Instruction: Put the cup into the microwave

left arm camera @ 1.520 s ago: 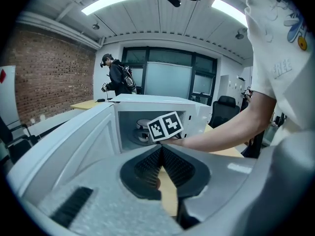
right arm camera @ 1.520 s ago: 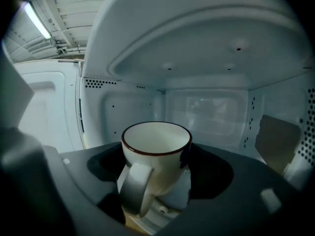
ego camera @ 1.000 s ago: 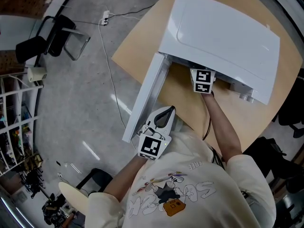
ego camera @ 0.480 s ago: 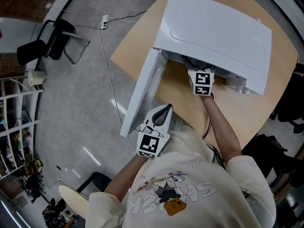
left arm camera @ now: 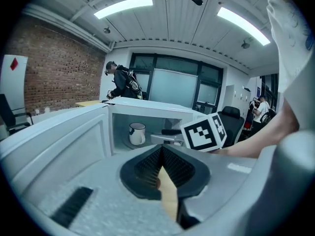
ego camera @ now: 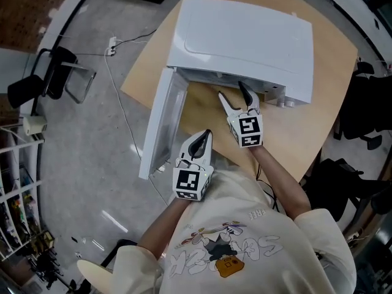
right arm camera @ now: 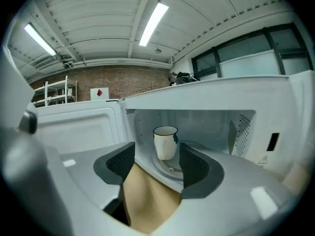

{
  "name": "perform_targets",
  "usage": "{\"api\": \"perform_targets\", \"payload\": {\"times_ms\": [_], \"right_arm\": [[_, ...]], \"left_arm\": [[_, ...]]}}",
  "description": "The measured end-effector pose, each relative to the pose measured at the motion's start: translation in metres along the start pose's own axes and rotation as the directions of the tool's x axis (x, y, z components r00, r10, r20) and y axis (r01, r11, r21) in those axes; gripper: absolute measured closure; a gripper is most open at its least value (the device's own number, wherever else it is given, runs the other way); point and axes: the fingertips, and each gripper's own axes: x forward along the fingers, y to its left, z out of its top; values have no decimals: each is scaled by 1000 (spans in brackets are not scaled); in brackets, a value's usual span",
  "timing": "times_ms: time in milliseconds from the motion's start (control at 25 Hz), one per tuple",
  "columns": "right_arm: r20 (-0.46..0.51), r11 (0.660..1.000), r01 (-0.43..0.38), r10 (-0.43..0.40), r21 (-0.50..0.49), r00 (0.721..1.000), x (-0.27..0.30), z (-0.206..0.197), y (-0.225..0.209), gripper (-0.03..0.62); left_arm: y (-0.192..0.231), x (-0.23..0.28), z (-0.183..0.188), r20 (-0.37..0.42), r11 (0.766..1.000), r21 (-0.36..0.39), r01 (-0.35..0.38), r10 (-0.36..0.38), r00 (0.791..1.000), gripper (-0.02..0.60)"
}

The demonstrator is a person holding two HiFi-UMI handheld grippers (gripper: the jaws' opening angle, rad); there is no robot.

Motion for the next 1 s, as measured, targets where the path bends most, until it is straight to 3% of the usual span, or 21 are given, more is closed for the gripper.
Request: {"api": "perform_targets", "payload": {"times_ms": [120, 200, 280, 560, 1000], "right_arm": [[17, 1000, -1, 1, 21, 1000, -32, 9, 6, 417], [16, 999, 26, -27, 38, 1000, -50, 10, 5, 550], [1, 997, 41, -41, 58, 999, -67, 9, 4, 589], [-59, 998, 22, -19, 60, 998, -111, 3, 17, 589], [-93, 994, 59, -51, 91, 994, -138, -6, 15, 589]], "left_arm": [[-7, 6, 3, 15, 1000, -20, 10, -10, 1000, 577], [-11, 11, 5, 25, 1000, -28, 13, -12, 1000, 577], [-14, 17, 6, 30, 999, -29, 15, -14, 999, 577], [-22, 29, 1, 25, 998, -38, 54, -53, 998, 577], [-33, 48, 8, 21, 994, -24, 105, -105, 994, 577]]}}
